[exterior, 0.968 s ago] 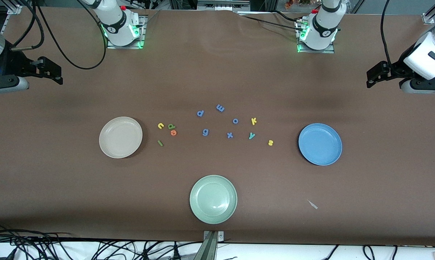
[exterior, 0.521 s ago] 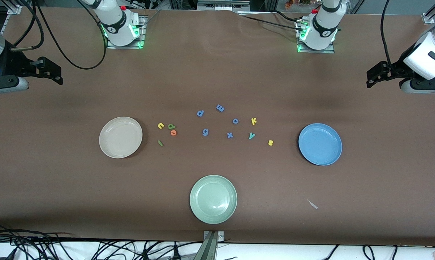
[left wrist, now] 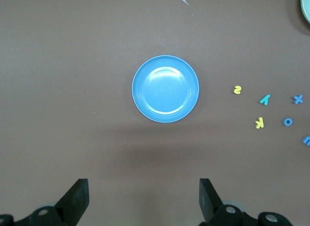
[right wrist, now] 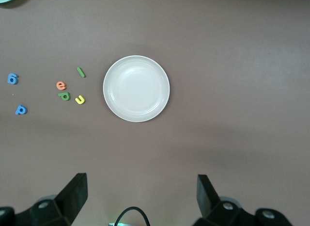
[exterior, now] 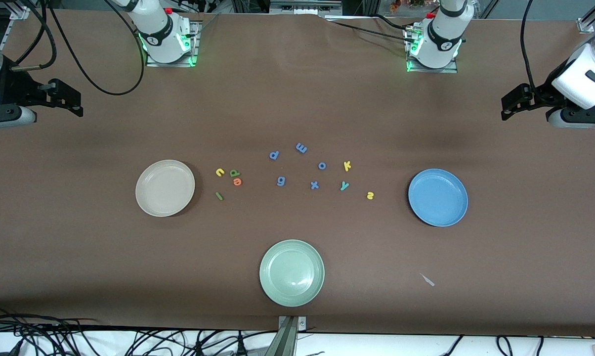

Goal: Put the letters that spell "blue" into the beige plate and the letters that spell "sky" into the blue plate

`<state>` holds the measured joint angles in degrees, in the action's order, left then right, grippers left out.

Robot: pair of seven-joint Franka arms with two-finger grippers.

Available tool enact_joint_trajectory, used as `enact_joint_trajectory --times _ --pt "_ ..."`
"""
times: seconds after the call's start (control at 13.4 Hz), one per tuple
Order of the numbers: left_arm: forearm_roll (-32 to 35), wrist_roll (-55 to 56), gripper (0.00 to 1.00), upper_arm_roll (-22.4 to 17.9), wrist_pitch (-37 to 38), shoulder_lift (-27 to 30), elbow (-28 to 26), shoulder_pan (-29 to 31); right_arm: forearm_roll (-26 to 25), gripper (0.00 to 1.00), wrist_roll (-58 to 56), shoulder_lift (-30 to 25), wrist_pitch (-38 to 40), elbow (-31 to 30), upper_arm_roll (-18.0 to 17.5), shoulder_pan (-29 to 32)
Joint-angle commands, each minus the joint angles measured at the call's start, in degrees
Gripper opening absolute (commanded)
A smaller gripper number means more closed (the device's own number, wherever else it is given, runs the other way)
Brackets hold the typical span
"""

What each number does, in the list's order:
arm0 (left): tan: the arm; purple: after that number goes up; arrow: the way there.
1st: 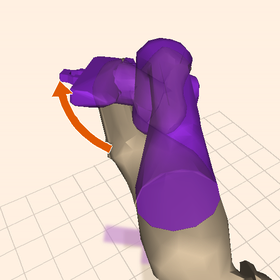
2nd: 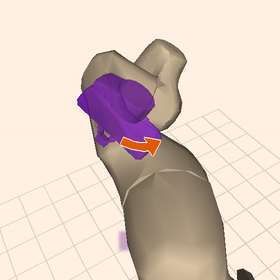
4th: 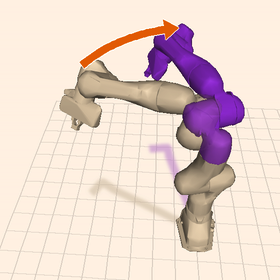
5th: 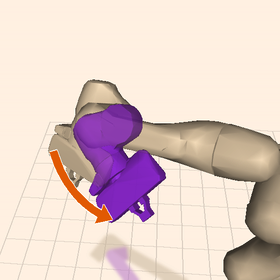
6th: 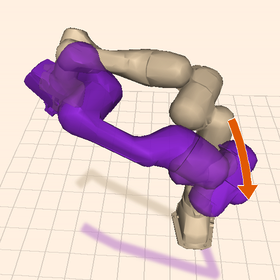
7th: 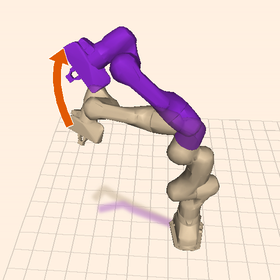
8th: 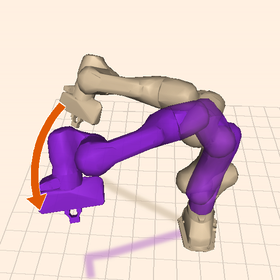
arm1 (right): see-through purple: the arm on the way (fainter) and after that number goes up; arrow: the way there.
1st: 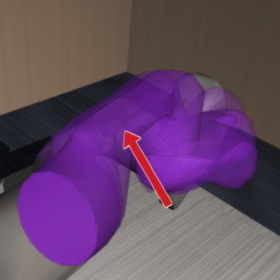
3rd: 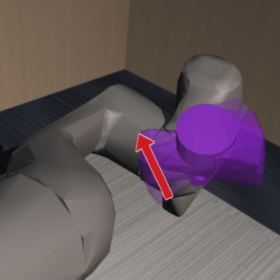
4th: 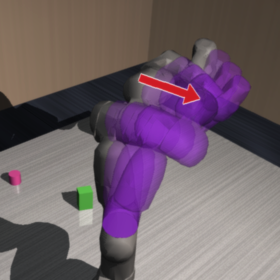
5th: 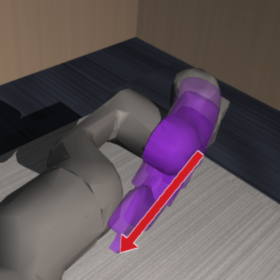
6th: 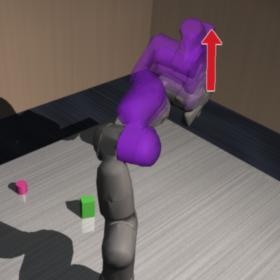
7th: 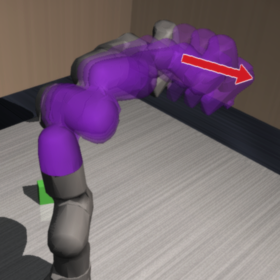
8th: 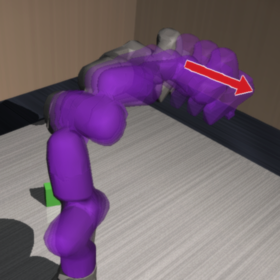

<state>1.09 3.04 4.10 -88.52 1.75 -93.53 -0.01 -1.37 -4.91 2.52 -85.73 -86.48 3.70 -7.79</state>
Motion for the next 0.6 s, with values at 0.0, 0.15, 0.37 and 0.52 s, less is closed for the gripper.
enact_joint_trajectory --times 0.0,0.15,0.37,0.52 --pt "-1.3 -0.8 1.0 0.0 1.4 -0.7 1.8 0.1 0.1 1.0 0.3 0.5 0.7 1.1 0.3 0.2" --pt "-1.4 -0.9 1.0 0.0 1.4 -0.7 1.8 0.1 0.1 1.0 0.3 0.5 0.8 1.1 0.6 0.1" --pt "-1.3 -0.8 1.0 0.0 1.4 -0.7 1.8 0.1 0.2 1.0 0.3 0.5 0.8 1.1 0.6 0.2" --pt "-1.3 -0.9 1.0 0.0 1.4 -0.7 1.8 0.1 0.2 1.0 1.0 0.4 0.9 1.1 0.6 0.2"
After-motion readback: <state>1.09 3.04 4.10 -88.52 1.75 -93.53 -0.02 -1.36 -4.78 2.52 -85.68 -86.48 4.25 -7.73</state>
